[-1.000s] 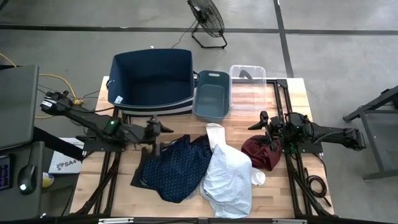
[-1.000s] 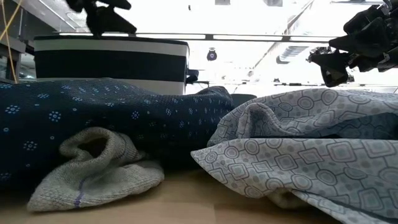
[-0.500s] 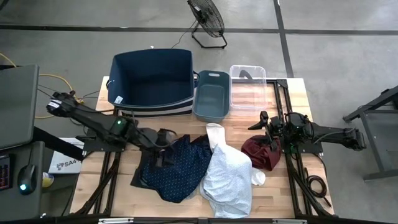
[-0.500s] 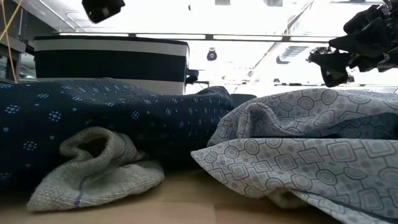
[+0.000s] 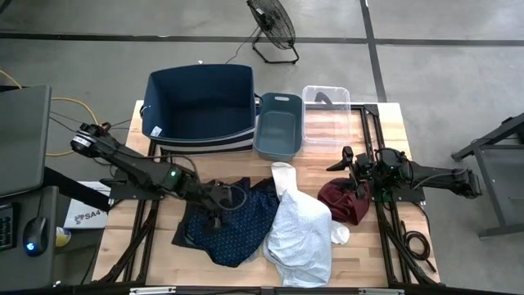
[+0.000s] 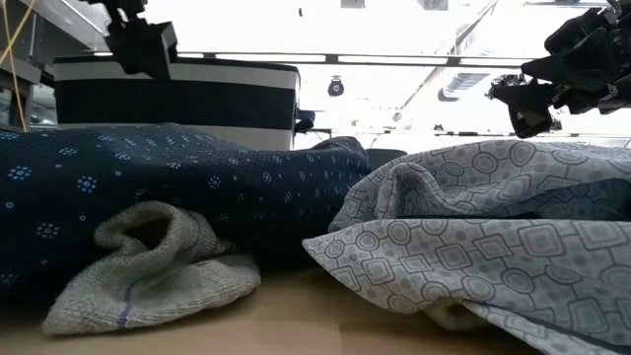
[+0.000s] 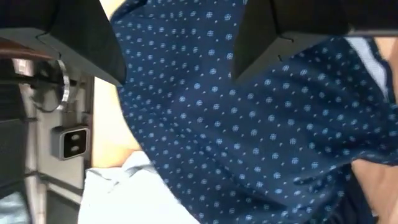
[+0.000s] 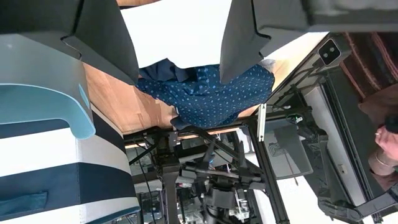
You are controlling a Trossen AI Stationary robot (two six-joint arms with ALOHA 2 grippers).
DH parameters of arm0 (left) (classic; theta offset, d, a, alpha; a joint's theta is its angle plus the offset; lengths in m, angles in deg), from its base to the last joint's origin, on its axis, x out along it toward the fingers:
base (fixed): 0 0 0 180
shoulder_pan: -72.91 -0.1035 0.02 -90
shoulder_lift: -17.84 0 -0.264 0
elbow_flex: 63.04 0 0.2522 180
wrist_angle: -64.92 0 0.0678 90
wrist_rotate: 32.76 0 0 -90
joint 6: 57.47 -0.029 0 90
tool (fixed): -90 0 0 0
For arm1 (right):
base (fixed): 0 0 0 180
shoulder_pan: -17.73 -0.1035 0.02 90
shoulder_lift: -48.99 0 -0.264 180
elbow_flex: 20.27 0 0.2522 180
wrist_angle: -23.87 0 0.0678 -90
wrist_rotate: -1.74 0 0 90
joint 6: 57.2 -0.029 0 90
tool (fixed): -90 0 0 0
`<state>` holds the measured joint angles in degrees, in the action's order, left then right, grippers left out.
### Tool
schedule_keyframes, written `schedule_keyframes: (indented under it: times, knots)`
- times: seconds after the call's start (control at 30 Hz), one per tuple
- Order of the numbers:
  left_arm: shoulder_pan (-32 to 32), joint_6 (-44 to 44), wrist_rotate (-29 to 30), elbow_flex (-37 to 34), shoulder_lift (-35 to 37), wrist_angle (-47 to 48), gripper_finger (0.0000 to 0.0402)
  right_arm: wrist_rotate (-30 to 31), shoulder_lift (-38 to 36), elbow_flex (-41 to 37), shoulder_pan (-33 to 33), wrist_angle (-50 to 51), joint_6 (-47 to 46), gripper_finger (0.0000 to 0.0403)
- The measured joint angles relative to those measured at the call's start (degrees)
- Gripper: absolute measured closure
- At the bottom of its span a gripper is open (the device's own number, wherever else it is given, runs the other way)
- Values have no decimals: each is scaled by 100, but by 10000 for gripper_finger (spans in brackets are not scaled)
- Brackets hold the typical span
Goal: Pick & Place Cloths
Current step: Put the blue shirt into the dark blue bin
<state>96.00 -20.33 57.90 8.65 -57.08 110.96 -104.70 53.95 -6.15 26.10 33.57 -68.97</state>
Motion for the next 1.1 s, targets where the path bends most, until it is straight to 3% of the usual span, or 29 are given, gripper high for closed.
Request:
schedule_keyframes:
  times: [0.1,0.23,0.37,0.9,1.1]
  knots:
    - [208,85,482,0,-4,57,105,0,2,1,0,0,0,186]
    - [361,440,1163,2,-4,246,58,0,2,1,1,0,0,186]
    - [356,864,1251,90,-361,342,9,0,1,0,1,0,0,186]
    - [95,473,1213,1888,-2393,1544,15,2,115,1,2,-7,2,186]
    - [-65,467,988,1977,-2920,1680,15,1,219,1,2,-5,2,186]
